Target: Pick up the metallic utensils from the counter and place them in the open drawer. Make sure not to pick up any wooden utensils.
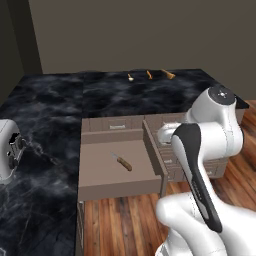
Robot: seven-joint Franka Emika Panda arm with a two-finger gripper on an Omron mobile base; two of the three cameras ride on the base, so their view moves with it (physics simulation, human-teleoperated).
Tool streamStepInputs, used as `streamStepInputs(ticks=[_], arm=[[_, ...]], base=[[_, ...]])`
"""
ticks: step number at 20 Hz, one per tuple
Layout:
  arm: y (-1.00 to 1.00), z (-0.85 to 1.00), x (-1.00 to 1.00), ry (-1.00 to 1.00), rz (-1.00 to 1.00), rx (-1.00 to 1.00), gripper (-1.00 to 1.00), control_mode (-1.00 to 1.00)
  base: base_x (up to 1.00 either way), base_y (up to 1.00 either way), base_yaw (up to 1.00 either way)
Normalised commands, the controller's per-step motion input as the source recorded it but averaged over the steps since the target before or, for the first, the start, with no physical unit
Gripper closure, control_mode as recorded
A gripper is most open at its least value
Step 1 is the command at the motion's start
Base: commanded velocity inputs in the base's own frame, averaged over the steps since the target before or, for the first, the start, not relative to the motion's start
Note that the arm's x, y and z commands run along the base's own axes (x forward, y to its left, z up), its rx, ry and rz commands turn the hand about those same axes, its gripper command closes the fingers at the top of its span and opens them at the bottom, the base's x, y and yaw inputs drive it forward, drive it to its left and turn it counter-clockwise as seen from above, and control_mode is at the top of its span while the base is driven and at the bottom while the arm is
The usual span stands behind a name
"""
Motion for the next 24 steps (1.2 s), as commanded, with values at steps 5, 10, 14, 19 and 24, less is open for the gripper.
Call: streamStepInputs(ticks=[5, 10, 14, 19, 24], arm=[[0.0, 0.0, 0.0, 0.0, 0.0, 0.0, -1.0, -1.0], [0.0, 0.0, 0.0, 0.0, 0.0, 0.0, -1.0, 1.0], [0.0, 0.0, 0.0, 0.0, 0.0, 0.0, -1.0, 1.0], [0.0, 0.0, 0.0, 0.0, 0.0, 0.0, -1.0, 1.0], [0.0, 0.0, 0.0, 0.0, 0.0, 0.0, -1.0, 1.0]], base=[[0.0, 0.0, 0.0], [-0.04, 0.0, 0.0], [-0.57, -0.63, -0.17], [-0.62, -0.99, -0.25], [-0.09, -0.8, -0.05]])
